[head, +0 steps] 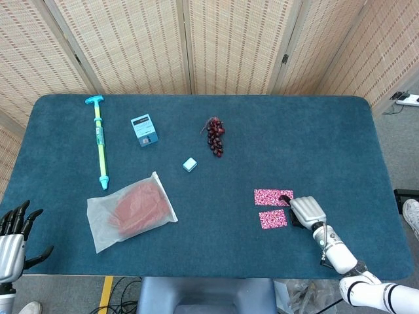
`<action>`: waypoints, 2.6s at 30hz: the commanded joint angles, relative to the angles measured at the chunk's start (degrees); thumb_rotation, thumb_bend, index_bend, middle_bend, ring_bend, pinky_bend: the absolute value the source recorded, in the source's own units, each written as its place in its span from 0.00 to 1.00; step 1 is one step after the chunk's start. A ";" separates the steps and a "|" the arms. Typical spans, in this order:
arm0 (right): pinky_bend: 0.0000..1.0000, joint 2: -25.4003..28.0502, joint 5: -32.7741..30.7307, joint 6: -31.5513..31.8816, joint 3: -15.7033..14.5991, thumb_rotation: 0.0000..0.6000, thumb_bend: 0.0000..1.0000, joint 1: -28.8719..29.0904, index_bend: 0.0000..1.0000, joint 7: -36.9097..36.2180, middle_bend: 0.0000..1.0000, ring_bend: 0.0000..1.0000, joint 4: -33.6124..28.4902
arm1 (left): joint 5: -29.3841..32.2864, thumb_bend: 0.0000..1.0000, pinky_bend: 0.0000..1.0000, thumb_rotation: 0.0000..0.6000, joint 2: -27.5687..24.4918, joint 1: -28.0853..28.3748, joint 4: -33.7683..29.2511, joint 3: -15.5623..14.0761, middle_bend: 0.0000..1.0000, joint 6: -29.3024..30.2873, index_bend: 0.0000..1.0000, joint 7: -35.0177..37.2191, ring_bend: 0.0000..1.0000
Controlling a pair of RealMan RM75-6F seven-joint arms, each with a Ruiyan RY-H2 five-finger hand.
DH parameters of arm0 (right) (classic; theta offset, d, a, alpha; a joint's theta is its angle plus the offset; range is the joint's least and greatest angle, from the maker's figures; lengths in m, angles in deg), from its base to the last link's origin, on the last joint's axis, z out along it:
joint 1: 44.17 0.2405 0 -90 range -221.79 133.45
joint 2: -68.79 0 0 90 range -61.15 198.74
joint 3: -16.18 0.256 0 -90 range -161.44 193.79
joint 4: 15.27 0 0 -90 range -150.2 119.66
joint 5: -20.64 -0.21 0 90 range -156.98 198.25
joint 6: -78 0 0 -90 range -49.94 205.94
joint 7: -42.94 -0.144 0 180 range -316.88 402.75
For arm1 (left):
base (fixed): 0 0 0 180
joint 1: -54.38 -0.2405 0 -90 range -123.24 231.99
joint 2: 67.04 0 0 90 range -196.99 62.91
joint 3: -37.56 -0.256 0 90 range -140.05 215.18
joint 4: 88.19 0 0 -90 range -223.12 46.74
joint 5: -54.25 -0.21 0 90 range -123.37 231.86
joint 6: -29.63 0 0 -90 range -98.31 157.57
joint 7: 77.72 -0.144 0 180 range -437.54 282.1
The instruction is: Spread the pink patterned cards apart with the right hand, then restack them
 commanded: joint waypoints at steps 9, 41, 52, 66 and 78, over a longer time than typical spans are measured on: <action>1.00 2.54 1.10 2.09 -0.75 1.00 0.84 -1.79 0.19 -0.95 0.97 1.00 -1.40 | 0.37 0.23 0.09 1.00 -0.25 -0.36 -0.21 0.05 0.03 0.28 0.19 -0.14 0.02; 1.00 2.31 3.33 3.62 -0.12 1.00 0.74 -2.46 0.19 -2.64 0.97 1.00 -1.54 | -0.14 0.23 0.09 1.00 -0.04 0.07 -0.76 0.00 0.03 -0.22 0.19 -0.97 0.02; 1.00 1.04 7.54 6.77 1.39 1.00 0.34 -2.14 0.20 -4.34 0.97 1.00 -3.58 | -0.28 0.23 0.09 1.00 -0.13 0.12 -1.17 -0.04 0.03 -0.24 0.19 -1.21 0.02; 1.00 -3.41 1.64 5.91 5.43 1.00 0.00 0.17 0.23 -2.44 0.96 1.00 -1.97 | -0.11 0.23 0.09 1.00 -0.50 -0.48 -1.09 -0.26 0.03 0.30 0.19 -0.75 0.02; 1.00 -2.25 3.14 8.41 5.73 1.00 0.00 -1.21 0.25 -5.79 0.99 1.00 -3.76 | -0.43 0.23 0.09 1.00 -0.29 -0.14 -1.23 -0.31 0.03 -0.17 0.21 -1.00 0.02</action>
